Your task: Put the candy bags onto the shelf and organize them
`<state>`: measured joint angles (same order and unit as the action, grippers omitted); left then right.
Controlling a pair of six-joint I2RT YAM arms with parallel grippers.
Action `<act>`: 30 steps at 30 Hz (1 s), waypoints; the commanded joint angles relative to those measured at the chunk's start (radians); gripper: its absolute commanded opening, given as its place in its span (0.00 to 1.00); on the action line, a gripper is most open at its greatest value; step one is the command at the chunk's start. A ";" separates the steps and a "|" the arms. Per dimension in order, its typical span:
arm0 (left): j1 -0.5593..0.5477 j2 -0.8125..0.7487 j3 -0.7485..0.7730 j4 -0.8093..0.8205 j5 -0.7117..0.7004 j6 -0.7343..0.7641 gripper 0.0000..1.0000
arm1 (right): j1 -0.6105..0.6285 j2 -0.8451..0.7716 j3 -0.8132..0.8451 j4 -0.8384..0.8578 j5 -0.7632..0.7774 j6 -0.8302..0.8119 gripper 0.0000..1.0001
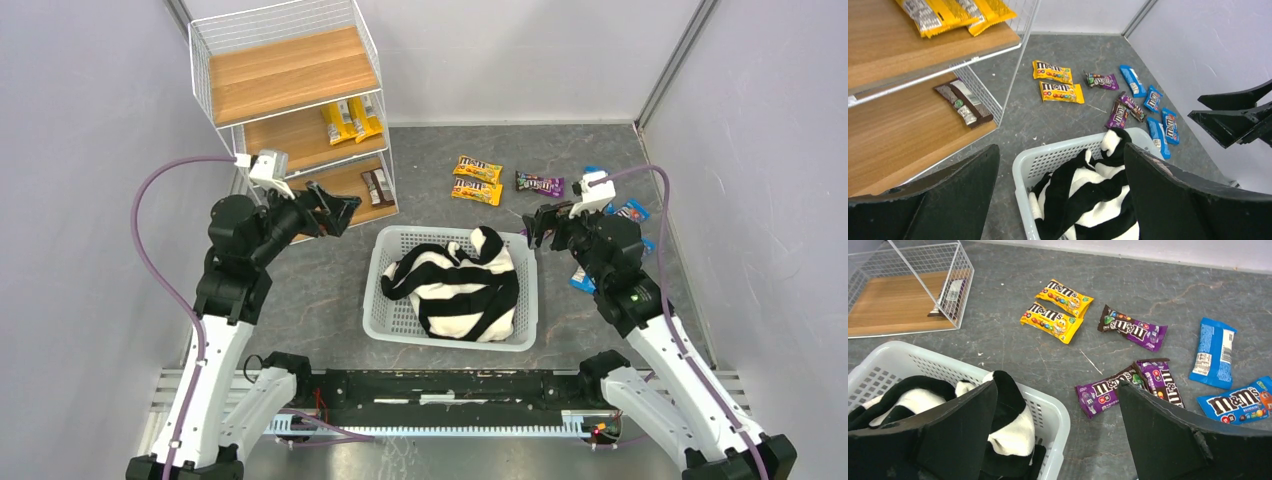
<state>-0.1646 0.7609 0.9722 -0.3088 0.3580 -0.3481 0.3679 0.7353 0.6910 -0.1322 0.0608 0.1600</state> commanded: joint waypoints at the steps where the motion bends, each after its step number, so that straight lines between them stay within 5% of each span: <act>1: -0.004 -0.019 -0.033 0.000 0.014 0.017 1.00 | -0.003 0.029 -0.002 0.040 0.040 -0.005 0.98; 11: -0.096 -0.044 -0.085 -0.020 -0.112 0.056 1.00 | -0.004 0.184 0.043 0.076 0.069 -0.010 0.98; 18: -0.177 -0.058 -0.124 -0.027 -0.186 0.073 1.00 | -0.010 0.296 0.084 -0.017 0.314 0.021 0.98; 20: -0.210 -0.055 -0.118 -0.027 -0.210 0.088 1.00 | -0.051 0.331 0.091 -0.064 0.341 0.055 0.98; 30: -0.307 -0.074 -0.127 -0.028 -0.279 0.112 1.00 | -0.466 0.364 -0.078 -0.083 0.004 0.197 0.98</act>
<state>-0.4404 0.7059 0.8497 -0.3588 0.1238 -0.2966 0.0116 1.0988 0.6712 -0.2234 0.2028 0.2928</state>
